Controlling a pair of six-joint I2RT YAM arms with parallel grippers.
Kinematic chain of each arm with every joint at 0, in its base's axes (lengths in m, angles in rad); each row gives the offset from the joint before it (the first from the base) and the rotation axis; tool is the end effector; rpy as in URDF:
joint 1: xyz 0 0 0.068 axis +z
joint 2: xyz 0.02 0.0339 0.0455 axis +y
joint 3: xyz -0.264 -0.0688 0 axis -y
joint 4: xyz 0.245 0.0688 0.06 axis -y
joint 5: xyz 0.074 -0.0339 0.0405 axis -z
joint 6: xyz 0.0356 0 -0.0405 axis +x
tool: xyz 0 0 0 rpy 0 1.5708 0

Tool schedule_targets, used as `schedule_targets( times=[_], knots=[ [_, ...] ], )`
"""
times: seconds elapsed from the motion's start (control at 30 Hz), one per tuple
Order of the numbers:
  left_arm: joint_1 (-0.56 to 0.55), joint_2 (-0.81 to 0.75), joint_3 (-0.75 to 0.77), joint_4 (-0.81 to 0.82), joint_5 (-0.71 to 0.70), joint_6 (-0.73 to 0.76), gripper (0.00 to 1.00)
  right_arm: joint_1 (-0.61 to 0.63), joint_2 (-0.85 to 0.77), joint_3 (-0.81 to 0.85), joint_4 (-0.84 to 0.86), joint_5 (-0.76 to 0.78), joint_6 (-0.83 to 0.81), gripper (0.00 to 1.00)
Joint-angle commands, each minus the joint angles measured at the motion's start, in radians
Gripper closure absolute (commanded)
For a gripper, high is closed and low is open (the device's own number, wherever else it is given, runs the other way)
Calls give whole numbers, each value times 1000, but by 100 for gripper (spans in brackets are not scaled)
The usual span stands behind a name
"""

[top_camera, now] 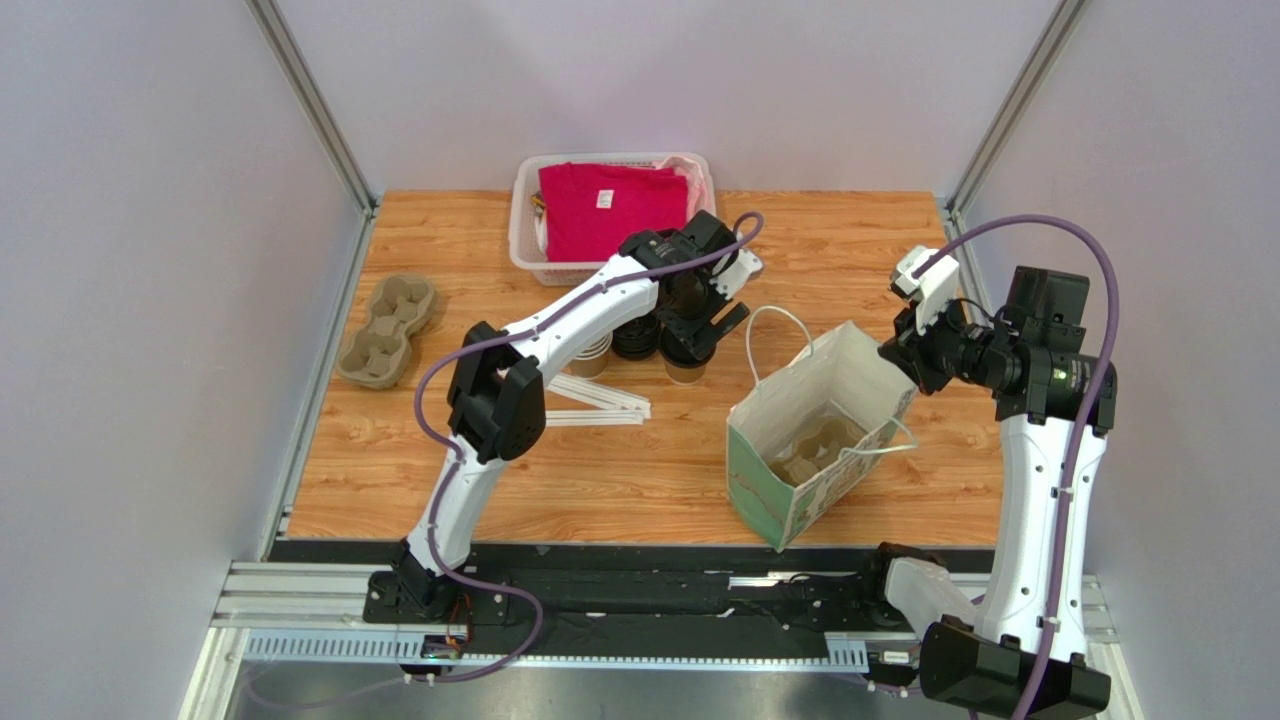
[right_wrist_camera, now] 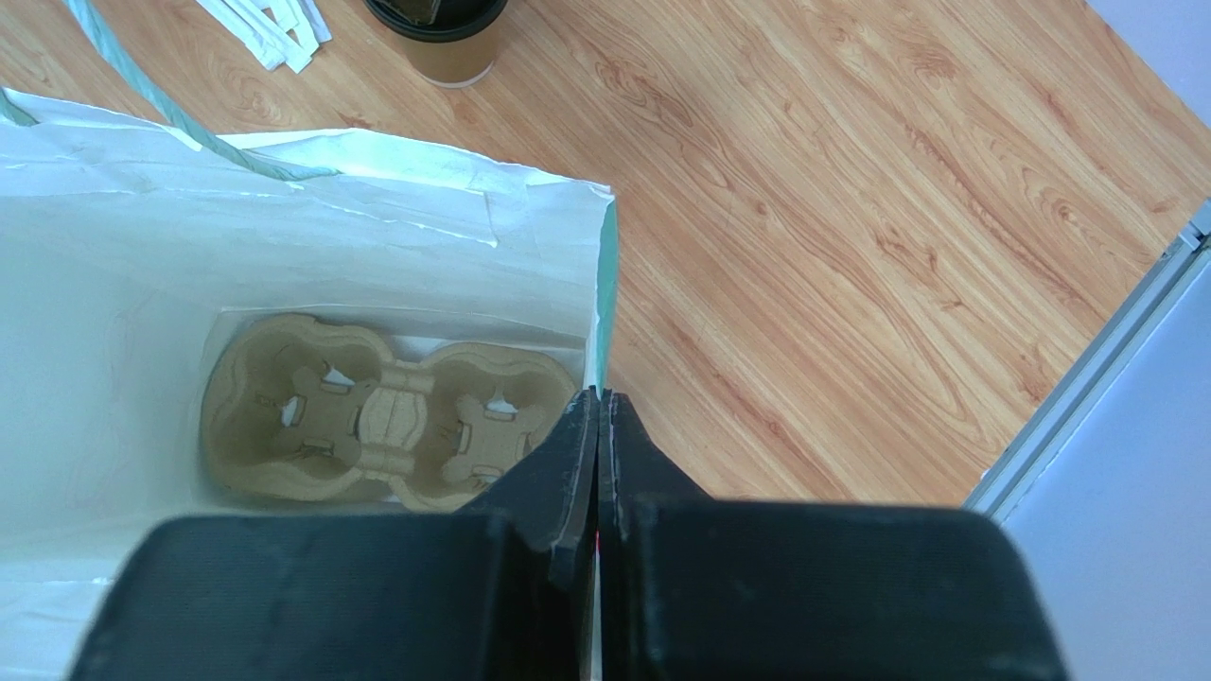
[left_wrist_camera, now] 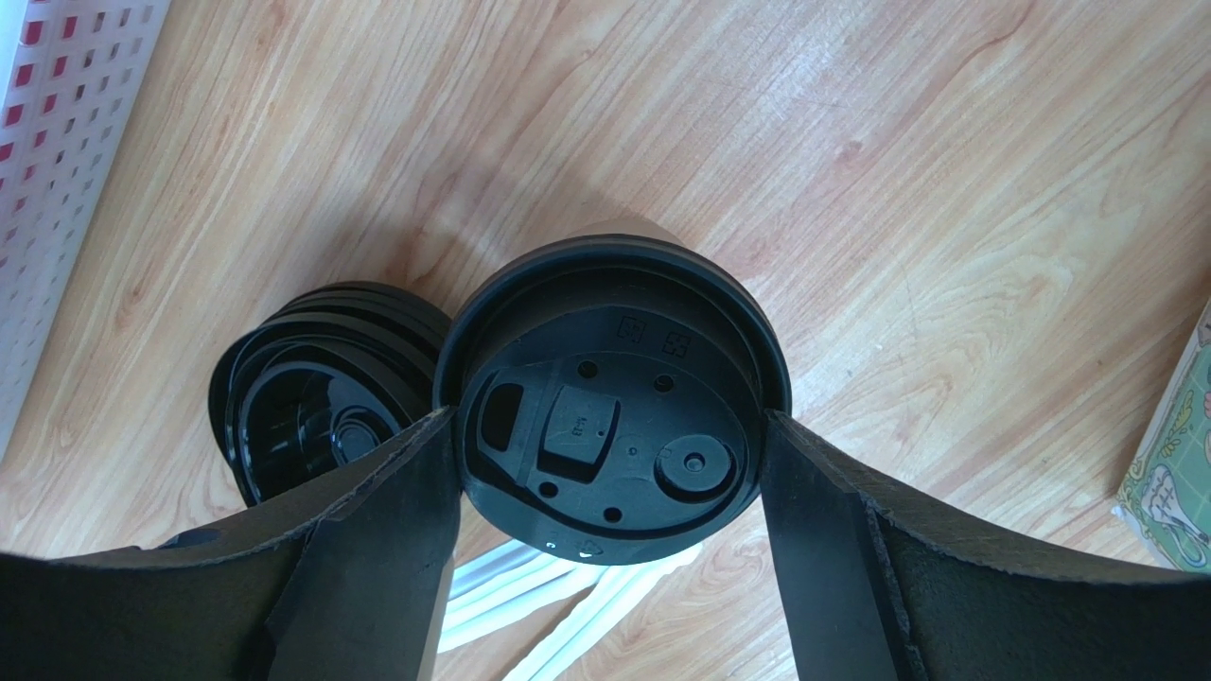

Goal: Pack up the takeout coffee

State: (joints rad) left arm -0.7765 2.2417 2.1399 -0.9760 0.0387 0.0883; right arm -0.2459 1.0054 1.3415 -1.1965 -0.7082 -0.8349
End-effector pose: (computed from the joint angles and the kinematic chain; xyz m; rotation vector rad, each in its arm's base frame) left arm 0.3456 -0.3414 0.2585 1.1336 2.4251 -0.2760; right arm 0.1569 -0.0155 0.3973 -0.9177 1.9970 0.2747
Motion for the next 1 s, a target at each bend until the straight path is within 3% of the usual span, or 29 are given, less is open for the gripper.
schedule_targets(
  times=[0.0,0.07,0.13,0.17,0.2,0.33,0.5,0.7,0.83,0.97],
  knots=[
    [-1,44,-15,-16,35,11,18,-7,-5,4,26,-27,3,100],
    [-1,50,-14,-23,38,13,18,-6,-5,4,26,-30,3,100],
    [-1,52,-12,-27,40,8,26,-6,-4,4,26,-31,0,100],
    [-1,52,-11,-29,47,8,30,-6,-2,5,26,-31,0,100],
    [-1,41,-9,-29,52,4,40,-6,-2,4,26,-31,2,100],
    [-1,-14,37,-43,69,5,57,-6,-7,11,29,-42,3,100],
    [-1,-99,115,-108,41,47,63,-6,-14,19,26,-79,-1,100],
    [5,-246,88,-147,24,91,71,-4,-13,30,25,-143,-3,100],
    [25,-367,69,-165,97,110,74,10,10,62,29,-203,20,100],
    [59,-514,100,-200,176,154,83,59,13,111,52,-237,65,100]
  ],
)
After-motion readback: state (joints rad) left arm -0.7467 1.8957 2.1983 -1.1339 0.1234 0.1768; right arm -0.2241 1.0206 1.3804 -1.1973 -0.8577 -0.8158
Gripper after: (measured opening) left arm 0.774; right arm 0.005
